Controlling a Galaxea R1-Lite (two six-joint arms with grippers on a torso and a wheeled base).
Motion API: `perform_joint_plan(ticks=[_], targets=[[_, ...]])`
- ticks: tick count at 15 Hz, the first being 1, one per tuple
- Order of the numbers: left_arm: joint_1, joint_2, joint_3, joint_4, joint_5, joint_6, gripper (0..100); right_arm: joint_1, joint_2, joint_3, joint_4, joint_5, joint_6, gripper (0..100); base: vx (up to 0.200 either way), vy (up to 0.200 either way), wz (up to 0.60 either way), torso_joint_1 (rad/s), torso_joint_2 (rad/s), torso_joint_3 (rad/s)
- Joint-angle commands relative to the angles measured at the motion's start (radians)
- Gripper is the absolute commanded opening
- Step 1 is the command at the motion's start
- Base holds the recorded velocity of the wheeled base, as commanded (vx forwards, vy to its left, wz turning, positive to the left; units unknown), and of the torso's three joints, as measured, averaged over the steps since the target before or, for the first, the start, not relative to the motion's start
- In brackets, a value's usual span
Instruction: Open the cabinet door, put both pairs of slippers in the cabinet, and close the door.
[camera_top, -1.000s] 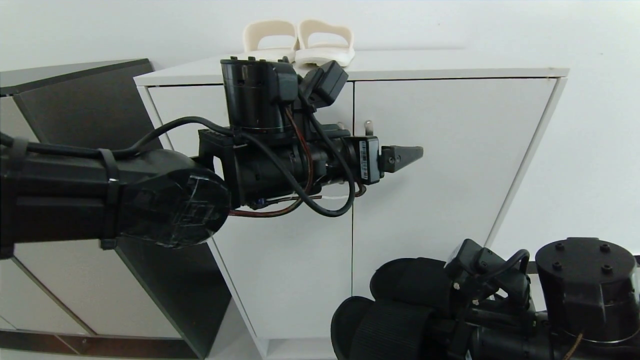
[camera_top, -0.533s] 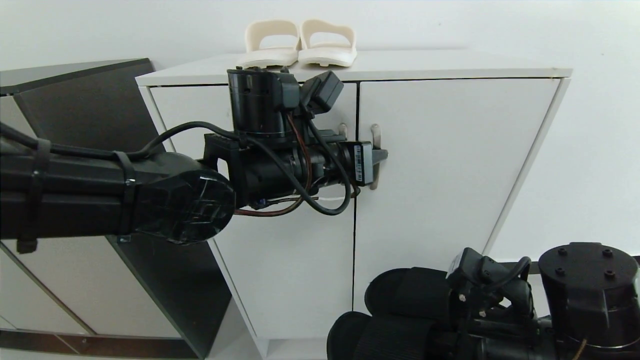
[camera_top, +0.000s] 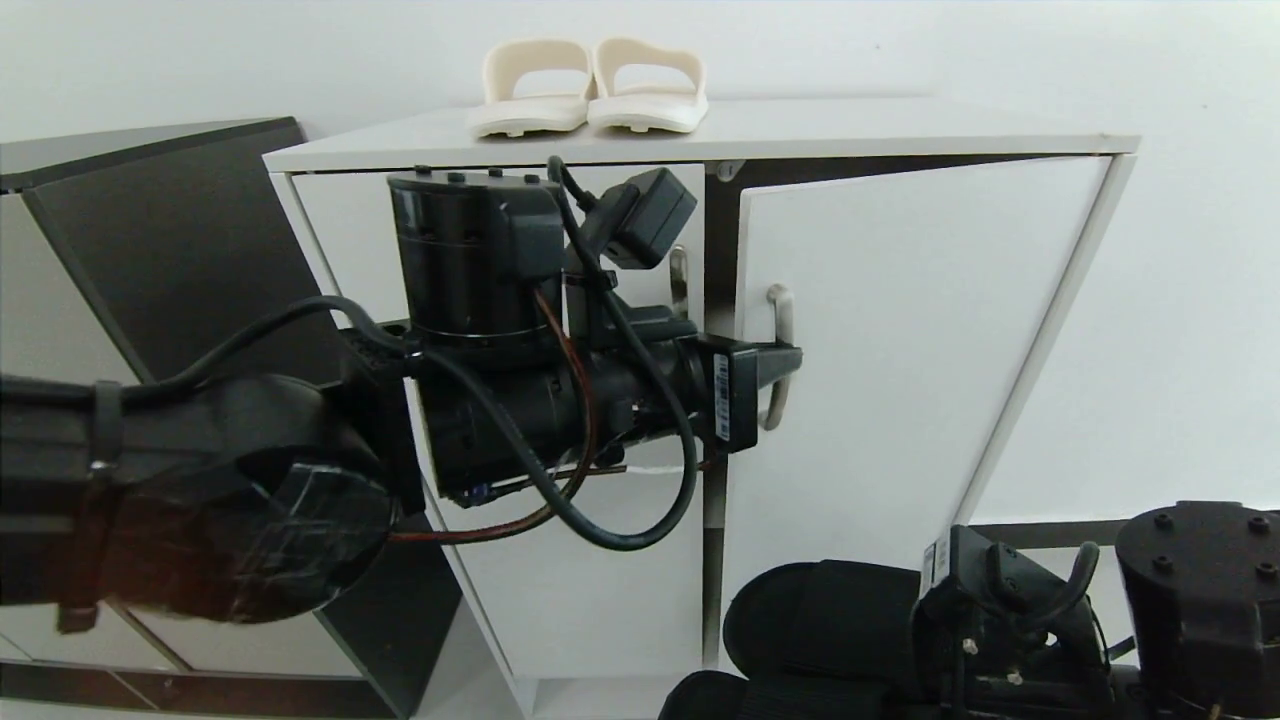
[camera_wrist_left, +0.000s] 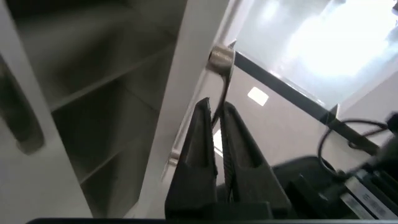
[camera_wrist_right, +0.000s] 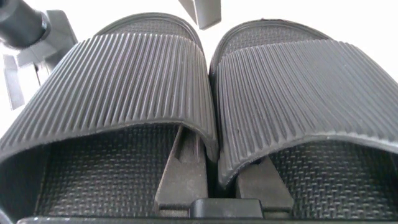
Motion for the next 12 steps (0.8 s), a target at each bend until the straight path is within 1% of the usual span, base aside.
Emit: perform_joint_plan(ticks=[1, 3, 4, 7, 8, 10, 12], targets=[[-0.023, -0.068, 0.048, -0.001, 0.004, 0.002, 0, 0.0, -0.012, 0.008, -0.001, 0.002, -0.003, 0, 0.0, 0.0, 0.0, 0.0, 0.0, 0.0], [-0.034, -0.135, 0.108, -0.009, 0.006, 0.005, 0, 0.0, -0.012, 0.011, -0.001, 0.002, -0.005, 0, 0.0, 0.0, 0.0, 0.0, 0.0, 0.0], [-0.031, -0.151, 0.112, -0.007, 0.006, 0.002, 0, 0.0, -0.012, 0.012, -0.001, 0.002, -0.005, 0, 0.0, 0.0, 0.0, 0.0, 0.0, 0.0], [0.055, -0.134, 0.105, -0.012, 0.0, -0.001, 0, 0.0, -0.013, 0.015, -0.001, 0.002, -0.011, 0, 0.0, 0.0, 0.0, 0.0, 0.0, 0.0], [0.083, -0.114, 0.095, -0.025, -0.003, -0.001, 0, 0.0, -0.013, 0.018, -0.002, 0.002, -0.022, 0, 0.0, 0.0, 0.0, 0.0, 0.0, 0.0], [0.109, -0.06, 0.049, -0.05, -0.003, -0.005, 0, 0.0, -0.013, 0.018, -0.002, 0.002, -0.026, 0, 0.0, 0.0, 0.0, 0.0, 0.0, 0.0], [0.112, -0.011, -0.003, -0.05, -0.003, -0.008, 0, 0.0, -0.013, 0.018, -0.002, 0.002, -0.026, 0, 0.0, 0.0, 0.0, 0.0, 0.0, 0.0]])
